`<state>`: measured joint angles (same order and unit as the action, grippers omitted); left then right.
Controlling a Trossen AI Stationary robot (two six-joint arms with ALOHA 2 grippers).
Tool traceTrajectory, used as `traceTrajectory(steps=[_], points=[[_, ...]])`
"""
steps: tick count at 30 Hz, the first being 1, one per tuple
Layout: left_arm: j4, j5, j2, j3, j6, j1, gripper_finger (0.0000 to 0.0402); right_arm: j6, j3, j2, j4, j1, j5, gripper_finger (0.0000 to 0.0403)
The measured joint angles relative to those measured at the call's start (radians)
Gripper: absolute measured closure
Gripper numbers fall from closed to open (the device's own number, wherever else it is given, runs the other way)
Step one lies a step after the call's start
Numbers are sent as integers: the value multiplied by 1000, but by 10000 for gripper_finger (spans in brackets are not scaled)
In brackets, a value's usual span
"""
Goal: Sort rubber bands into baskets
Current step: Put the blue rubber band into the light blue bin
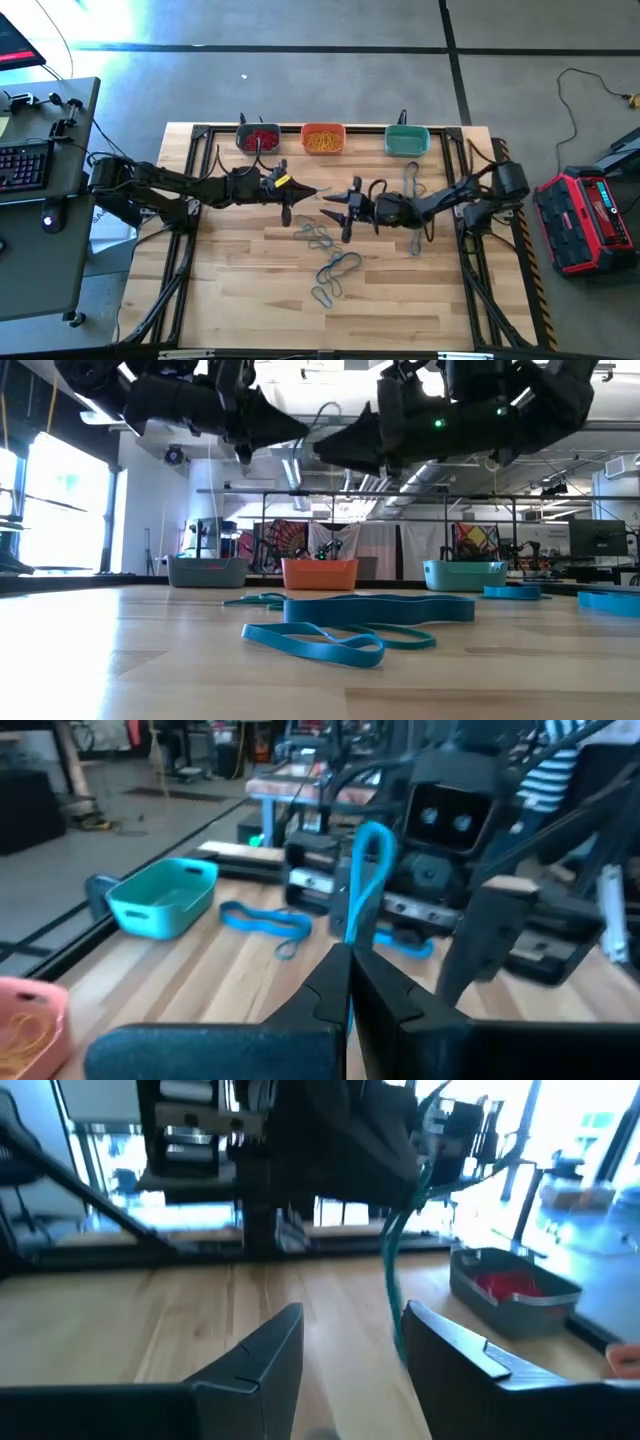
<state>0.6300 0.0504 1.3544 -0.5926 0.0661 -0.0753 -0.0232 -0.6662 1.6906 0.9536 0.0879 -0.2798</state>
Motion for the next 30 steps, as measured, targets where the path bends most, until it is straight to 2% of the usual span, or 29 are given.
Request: traceTrajectory(steps=[3,7,11,16,20,25,30], points=[[15,-28,0,0,10,1,401,-14,0,31,98,-7,0,242],[27,-40,0,0,12,1,401,-2,-15,38,127,-27,45,242],[54,-40,0,0,12,1,401,-1,-63,38,75,-41,126,242],[78,-40,0,0,11,11,401,-10,-135,38,-45,-44,131,250],[80,-40,0,0,12,12,401,-11,-173,38,-87,-44,121,291],[82,-40,0,-1,12,12,401,-12,-178,38,-82,-47,49,352],[79,-40,0,-1,19,12,396,-11,-173,38,-82,-49,44,397]])
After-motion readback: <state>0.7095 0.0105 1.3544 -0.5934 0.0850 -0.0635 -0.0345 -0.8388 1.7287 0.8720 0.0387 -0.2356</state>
